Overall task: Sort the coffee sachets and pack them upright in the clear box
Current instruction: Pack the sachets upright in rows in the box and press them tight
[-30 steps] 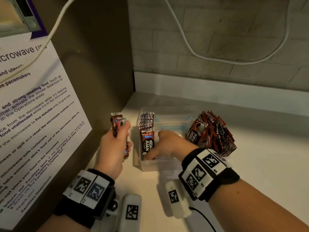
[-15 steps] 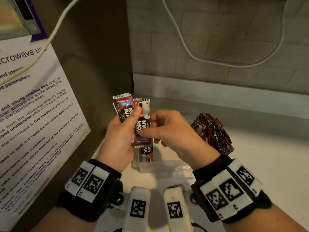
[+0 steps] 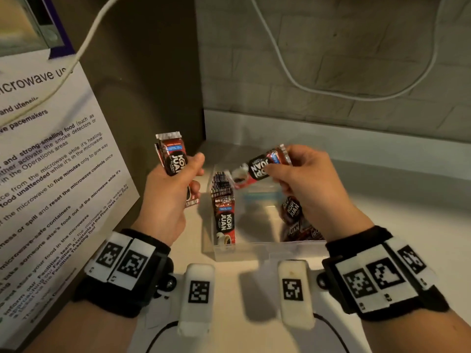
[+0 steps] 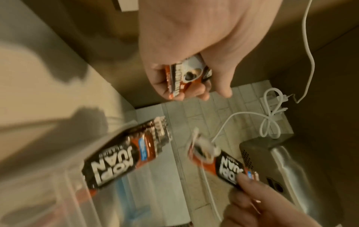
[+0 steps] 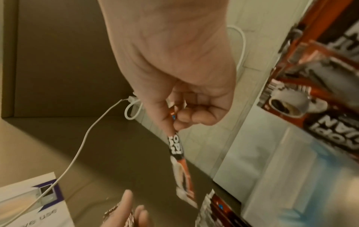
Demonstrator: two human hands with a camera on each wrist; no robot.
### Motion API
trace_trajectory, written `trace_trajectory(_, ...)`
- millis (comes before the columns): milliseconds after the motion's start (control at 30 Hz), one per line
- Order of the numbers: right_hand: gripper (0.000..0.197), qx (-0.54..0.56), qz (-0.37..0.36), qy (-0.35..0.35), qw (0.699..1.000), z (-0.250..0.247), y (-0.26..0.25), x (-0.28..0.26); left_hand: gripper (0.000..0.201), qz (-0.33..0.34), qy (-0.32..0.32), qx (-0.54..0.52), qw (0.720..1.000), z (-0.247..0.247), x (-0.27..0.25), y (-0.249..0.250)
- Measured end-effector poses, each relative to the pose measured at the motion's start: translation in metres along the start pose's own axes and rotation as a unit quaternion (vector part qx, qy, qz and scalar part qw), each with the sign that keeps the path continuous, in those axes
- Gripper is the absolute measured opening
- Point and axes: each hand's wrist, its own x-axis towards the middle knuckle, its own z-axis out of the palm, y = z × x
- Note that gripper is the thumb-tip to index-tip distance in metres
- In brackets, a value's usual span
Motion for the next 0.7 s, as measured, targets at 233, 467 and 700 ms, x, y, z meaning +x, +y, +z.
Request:
trace_trajectory(233, 0.013, 0.005, -0.007, -0.093, 0.996, 0.014, -0.006, -0.002, 0.021, -0.029, -0.139, 0.061, 0.988, 0.019, -0.010, -0.010)
trace_trajectory(467, 0.008, 0.014, 0.042, -0.067, 0.997, 0.019, 0.019, 0.001, 0.009, -0.068, -0.038, -0.004, 0.997, 0.019, -0.006, -0.019)
trace_trajectory(700, 0.023, -0.151, 0.139, -0.199, 0.958, 0.026, 0.044, -0.006, 0.018, -0.132, 0.082, -0.030, 0.987, -0.004, 0.003, -0.028)
